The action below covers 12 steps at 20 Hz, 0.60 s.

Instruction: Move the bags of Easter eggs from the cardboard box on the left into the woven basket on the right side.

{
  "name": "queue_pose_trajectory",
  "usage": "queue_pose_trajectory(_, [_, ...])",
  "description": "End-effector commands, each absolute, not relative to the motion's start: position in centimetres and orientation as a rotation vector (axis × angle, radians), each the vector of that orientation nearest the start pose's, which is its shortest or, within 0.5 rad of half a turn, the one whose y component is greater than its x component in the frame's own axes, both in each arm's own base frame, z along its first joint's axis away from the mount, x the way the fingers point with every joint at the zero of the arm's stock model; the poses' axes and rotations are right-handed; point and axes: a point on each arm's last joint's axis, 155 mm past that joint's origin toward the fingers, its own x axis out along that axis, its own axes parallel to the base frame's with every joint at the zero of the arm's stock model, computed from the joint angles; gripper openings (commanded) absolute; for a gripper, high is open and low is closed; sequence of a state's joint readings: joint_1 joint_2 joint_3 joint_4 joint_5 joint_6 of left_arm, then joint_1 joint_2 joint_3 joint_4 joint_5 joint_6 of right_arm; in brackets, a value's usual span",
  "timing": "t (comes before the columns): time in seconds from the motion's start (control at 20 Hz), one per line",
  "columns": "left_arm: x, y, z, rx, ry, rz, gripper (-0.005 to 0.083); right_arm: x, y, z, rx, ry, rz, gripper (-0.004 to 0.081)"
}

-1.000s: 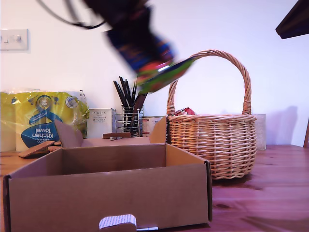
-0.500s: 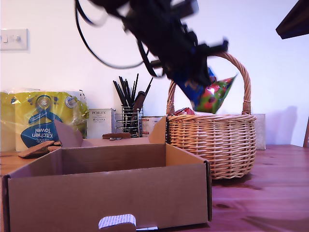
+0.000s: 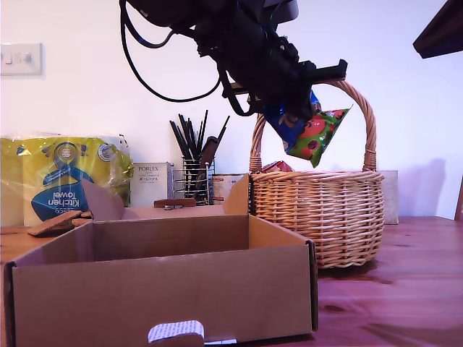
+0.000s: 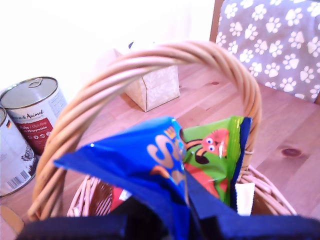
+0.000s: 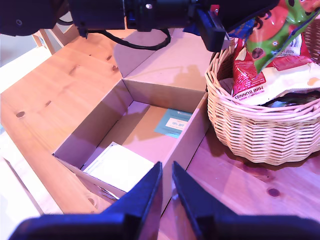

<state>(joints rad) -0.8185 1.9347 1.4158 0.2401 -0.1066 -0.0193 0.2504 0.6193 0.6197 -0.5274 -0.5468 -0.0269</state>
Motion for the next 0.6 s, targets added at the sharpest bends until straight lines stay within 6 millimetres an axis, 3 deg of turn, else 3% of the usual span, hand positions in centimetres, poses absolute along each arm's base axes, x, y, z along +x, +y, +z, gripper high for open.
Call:
queue_pose_trajectory(0.0, [42.1,-43.1,19.3,0.093,0.292,-0.722,-0.0024,21.3,15.5,21.1,0.053,0.504,0.795,0.0053])
queue_pose_trajectory(0.1, [41.9,-43.6,18.7,0.087,0.3,-0.748,-0.0002,21.3,15.5,21.1,0.053,0.505,0.795,0.0053])
queue_pose_trajectory(0.15, [41.9,-43.7,18.4,0.086,0.307,-0.749,0.008,21.2,15.5,21.1,0.054,0.506,0.796,0.0053])
queue_pose_trajectory(0.25, [42.1,-43.6,17.6,0.095,0.316,-0.733,0.0352,21.1,15.6,21.0,0.056,0.508,0.802,0.0053])
queue_pose_trajectory(0.3, [42.3,-43.4,17.4,0.104,0.314,-0.717,0.044,21.0,15.8,21.1,0.059,0.509,0.815,0.0053])
queue_pose_trajectory(0.55, [43.0,-43.3,19.1,0.135,0.234,-0.699,0.0444,20.8,15.9,21.1,0.062,0.511,0.825,0.0053])
